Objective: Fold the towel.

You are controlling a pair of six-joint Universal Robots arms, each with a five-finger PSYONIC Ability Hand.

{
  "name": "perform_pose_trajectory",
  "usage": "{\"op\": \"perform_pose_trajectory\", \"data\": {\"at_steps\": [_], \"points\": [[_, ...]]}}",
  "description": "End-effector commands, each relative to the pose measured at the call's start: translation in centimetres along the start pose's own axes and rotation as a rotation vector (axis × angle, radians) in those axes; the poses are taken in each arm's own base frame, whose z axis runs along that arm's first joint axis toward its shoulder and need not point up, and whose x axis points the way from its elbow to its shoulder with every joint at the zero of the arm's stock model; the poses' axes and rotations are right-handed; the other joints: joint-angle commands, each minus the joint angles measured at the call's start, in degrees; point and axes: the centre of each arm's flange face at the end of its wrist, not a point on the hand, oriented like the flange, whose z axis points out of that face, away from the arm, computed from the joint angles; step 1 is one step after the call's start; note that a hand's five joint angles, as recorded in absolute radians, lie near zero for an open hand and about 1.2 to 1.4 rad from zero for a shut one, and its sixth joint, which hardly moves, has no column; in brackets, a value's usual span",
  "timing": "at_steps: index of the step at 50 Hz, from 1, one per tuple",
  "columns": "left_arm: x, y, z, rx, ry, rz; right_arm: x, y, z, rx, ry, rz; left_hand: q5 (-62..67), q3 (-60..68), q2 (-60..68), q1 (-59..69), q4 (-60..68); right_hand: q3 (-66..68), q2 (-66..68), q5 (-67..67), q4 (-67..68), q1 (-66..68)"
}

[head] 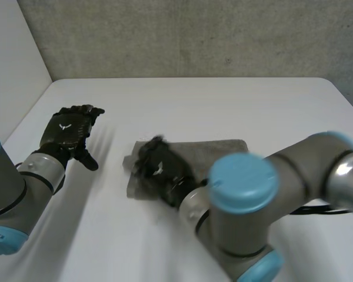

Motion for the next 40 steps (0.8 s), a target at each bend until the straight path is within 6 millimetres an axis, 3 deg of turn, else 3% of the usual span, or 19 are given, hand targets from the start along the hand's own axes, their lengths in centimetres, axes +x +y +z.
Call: {"op": "perform_pose_trajectory", "data": {"at_steps": [1, 5, 6, 9, 10, 12, 15, 17, 18, 19, 23, 25, 26, 28, 29, 30, 33, 39, 40], "points": [[0.0, 0.0, 0.0, -0.001, 0.000, 0.000, 5.9, 2.2, -2.8, -0.066, 0.138, 0.282, -1.69, 0.50, 0.47, 0.02, 0.49, -3.91, -3.95, -3.46, -4.84, -3.80], [0.1, 0.1, -0.1, -0.002, 0.001, 0.000, 7.2, 6.9, -4.1, -0.204, 0.182, 0.364, -1.69, 0.50, 0.47, 0.02, 0.49, -3.91, -3.95, -3.46, -4.84, -3.80], [0.1, 0.1, -0.1, -0.002, 0.001, 0.000, 7.2, 6.9, -4.1, -0.205, 0.182, 0.364, -1.69, 0.50, 0.47, 0.02, 0.49, -3.91, -3.95, -3.46, -4.84, -3.80], [0.2, 0.2, -0.1, -0.006, 0.005, 0.000, 7.4, 11.7, -5.1, -0.350, 0.198, 0.396, -1.69, 0.50, 0.47, 0.02, 0.49, -3.91, -3.95, -3.46, -4.84, -3.80], [0.2, 0.2, -0.1, -0.008, 0.005, 0.000, 7.4, 11.7, -5.1, -0.350, 0.198, 0.397, -1.69, 0.50, 0.47, 0.02, 0.49, -3.91, -3.95, -3.46, -4.84, -3.80], [0.2, 0.2, -0.1, -0.008, 0.005, 0.000, 6.9, 14.1, -5.2, -0.419, 0.189, 0.418, -1.69, 0.50, 0.47, 0.02, 0.49, 9.72, 9.68, 10.17, 8.79, 9.83], [0.5, 0.2, -0.2, -0.007, 0.013, 0.000, 6.7, 15.0, -5.1, -0.440, 0.178, 0.429, -1.69, 0.50, 0.47, 0.02, 0.49, 20.06, 20.02, 20.51, 19.13, 20.17], [0.6, 0.2, -0.2, -0.006, 0.014, 0.001, 6.5, 15.7, -4.7, -0.449, 0.166, 0.433, -1.69, 0.50, 0.47, 0.02, 0.49, 49.33, 49.29, 49.78, 48.40, 49.44], [0.6, 0.2, -0.2, -0.006, 0.016, 0.001, 6.5, 15.7, -4.7, -0.449, 0.166, 0.433, -1.69, 0.50, 0.47, 0.02, 0.49, 49.50, 49.46, 49.95, 48.56, 49.61], [0.8, 0.1, -0.3, -0.004, 0.020, 0.002, 7.3, 15.3, -4.3, -0.428, 0.193, 0.421, -1.69, 0.50, 0.47, 0.02, 0.49, 65.93, 65.89, 66.38, 64.99, 66.04], [0.8, -0.1, -0.4, 0.001, 0.021, 0.001, 10.4, 13.4, -3.5, -0.340, 0.271, 0.394, -1.69, 0.50, 0.47, 0.02, 0.49, 66.09, 66.05, 66.54, 65.16, 66.20], [1.2, -0.3, -0.5, 0.008, 0.031, 0.003, 12.8, 10.3, -2.7, -0.230, 0.323, 0.355, -1.69, 0.50, 0.47, 0.02, 0.49, 66.09, 66.05, 66.54, 65.16, 66.20], [1.2, -0.3, -0.5, 0.008, 0.031, 0.004, 12.8, 10.3, -2.7, -0.230, 0.323, 0.354, -1.69, 0.50, 0.47, 0.02, 0.49, 66.09, 66.05, 66.54, 65.16, 66.20], [1.6, -1.4, -0.6, 0.043, 0.041, 0.008, 11.7, 5.3, -1.1, -0.090, 0.276, 0.309, -1.69, 0.50, 0.47, 0.02, 0.49, 66.09, 66.05, 66.54, 65.16, 66.20], [1.6, -1.4, -0.6, 0.043, 0.041, 0.008, 11.7, 5.3, -1.1, -0.090, 0.275, 0.309, -1.69, 0.50, 0.47, 0.02, 0.49, 66.09, 66.05, 66.54, 65.16, 66.20], [1.6, -2.0, -0.7, 0.061, 0.041, 0.007, 10.5, 3.1, -0.4, -0.031, 0.234, 0.292, -1.69, 0.50, 0.47, 0.02, 0.49, 66.09, 66.05, 66.54, 65.16, 66.20], [1.5, -2.7, -0.8, 0.085, 0.039, -0.009, 8.2, 0.8, 0.8, 0.016, 0.165, 0.268, -1.69, 0.50, 0.47, 0.02, 0.49, 66.09, 66.05, 66.54, 65.16, 66.20], [1.4, -3.8, -1.0, 0.115, 0.037, -0.047, 6.0, -0.2, 1.5, 0.000, 0.086, 0.284, -1.69, 0.50, 0.47, 0.02, 0.49, 66.09, 66.05, 66.54, 65.16, 66.20], [1.4, -3.8, -1.1, 0.115, 0.036, -0.056, 5.9, 0.1, 1.3, -0.026, 0.082, 0.293, -1.69, 0.50, 0.47, 0.02, 0.49, 47.17, 47.13, 47.62, 46.23, 47.28]]}}
